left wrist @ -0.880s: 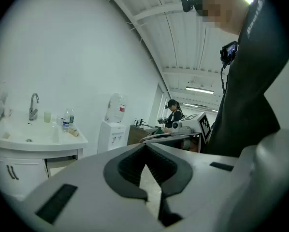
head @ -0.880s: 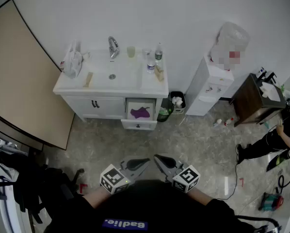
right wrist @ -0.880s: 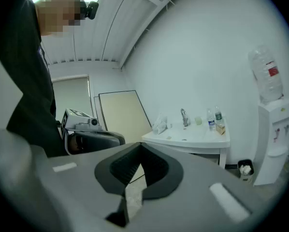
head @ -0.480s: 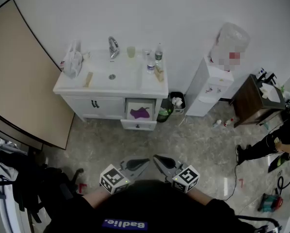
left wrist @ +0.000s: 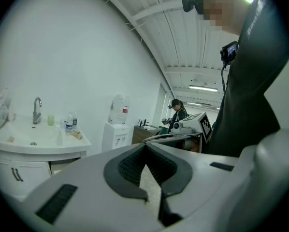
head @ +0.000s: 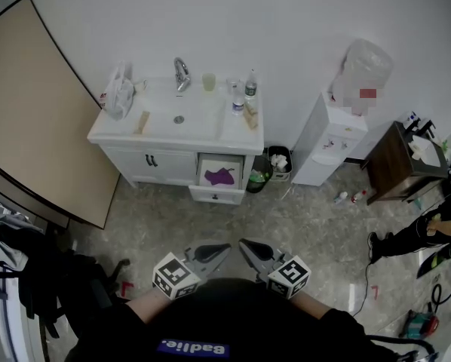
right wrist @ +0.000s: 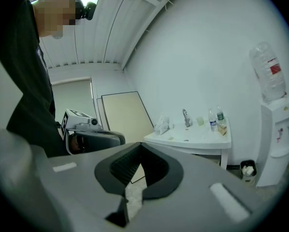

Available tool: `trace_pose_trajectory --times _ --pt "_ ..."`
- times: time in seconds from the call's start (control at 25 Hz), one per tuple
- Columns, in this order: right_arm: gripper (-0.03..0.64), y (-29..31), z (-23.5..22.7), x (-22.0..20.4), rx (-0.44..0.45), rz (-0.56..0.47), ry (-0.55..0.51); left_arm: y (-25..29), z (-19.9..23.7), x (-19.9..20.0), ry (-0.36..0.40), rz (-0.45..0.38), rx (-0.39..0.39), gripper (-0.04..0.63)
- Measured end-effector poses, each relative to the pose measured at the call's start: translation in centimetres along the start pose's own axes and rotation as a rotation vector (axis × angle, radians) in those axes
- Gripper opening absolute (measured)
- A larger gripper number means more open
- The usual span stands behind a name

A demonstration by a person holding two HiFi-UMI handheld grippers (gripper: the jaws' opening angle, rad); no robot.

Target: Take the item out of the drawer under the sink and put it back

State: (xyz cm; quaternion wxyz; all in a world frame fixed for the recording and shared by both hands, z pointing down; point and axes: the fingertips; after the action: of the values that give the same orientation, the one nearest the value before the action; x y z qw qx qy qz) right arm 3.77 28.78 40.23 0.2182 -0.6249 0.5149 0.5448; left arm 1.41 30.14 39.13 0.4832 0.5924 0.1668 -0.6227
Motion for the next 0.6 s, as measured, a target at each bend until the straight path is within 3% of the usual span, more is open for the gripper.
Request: trace_pose_trajectory --times 0.36,0.6 --pt "0.002 -2.3 -2.5 -1.2 0.052 0.030 0.003 2.2 -0.8 0.3 -0.033 -0.013 0.117 0.005" --pt "0.002 -0.7 -5.2 -0.9 0.065 0.058 0.010 3.0 2.7 1.1 -0.048 -0.019 0.141 0.006"
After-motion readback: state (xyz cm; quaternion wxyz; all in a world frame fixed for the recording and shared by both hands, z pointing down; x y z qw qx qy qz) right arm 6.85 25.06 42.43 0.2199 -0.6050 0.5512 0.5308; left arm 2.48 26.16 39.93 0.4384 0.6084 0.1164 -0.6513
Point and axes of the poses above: the fingertips, and each gripper's own axes: y forward along the fingers, z to its left, x out of its top, and after that the axes turned 10 degrees about z, right-handed
